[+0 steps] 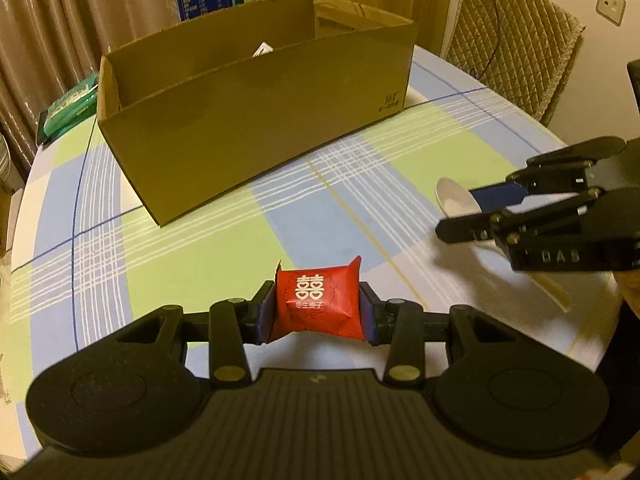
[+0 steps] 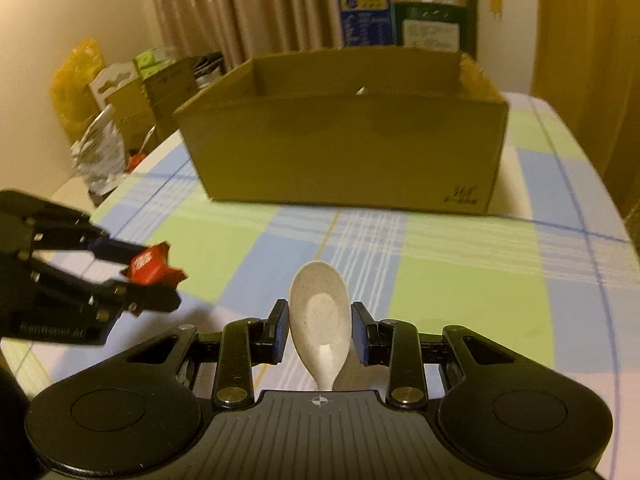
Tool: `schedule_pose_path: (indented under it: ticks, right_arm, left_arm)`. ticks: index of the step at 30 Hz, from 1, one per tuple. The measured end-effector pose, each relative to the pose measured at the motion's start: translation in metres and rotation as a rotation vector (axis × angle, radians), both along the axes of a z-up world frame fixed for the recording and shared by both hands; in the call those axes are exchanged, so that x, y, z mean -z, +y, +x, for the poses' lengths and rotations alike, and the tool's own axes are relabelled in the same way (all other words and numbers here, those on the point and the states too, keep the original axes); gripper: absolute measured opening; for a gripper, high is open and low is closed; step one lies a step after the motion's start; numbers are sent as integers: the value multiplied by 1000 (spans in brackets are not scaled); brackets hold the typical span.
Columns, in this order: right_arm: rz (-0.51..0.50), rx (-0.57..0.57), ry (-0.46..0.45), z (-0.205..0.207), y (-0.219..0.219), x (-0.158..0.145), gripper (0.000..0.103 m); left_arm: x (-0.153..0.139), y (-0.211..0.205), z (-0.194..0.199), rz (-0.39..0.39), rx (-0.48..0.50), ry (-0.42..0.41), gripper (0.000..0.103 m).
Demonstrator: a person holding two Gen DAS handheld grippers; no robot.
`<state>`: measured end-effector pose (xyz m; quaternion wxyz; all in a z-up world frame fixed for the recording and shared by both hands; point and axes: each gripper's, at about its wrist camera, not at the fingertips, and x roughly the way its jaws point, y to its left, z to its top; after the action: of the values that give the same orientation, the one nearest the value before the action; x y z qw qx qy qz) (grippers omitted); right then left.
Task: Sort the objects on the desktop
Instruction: 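Lift the red candy and white spoon off the table with both tools, then carry the red candy and white spoon over the cardboard box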
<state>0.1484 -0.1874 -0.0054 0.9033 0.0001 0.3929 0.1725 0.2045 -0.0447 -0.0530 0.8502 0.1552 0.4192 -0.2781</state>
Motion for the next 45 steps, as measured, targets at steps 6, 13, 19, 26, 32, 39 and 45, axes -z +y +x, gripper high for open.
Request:
schedule_pose_path:
  ticks: [6, 13, 19, 26, 32, 39, 45]
  right_arm:
    - [11, 38, -29, 2, -3, -26, 30]
    - [17, 51, -63, -3, -6, -49, 30]
    - [18, 63, -84, -9, -12, -65, 30]
    - [22, 85, -103, -12, -22, -80, 30]
    - [26, 97, -111, -13, -28, -90, 30]
    - [23, 99, -118, -11, -31, -97, 30]
    - [17, 92, -126, -5, -30, -102, 30]
  left_arm:
    - [-23, -4, -7, -6, -5, -31, 37]
    - [-48, -6, -16, -7, -14, -73, 37]
    - [-65, -7, -25, -7, -18, -96, 37]
    - [-81, -14, -28, -11, -32, -109, 37]
    - [-89, -19, -31, -11, -27, -121, 37]
    - [-93, -23, -28, -21, -25, -121, 37]
    - [-97, -24, -25, -23, -25, -128, 37]
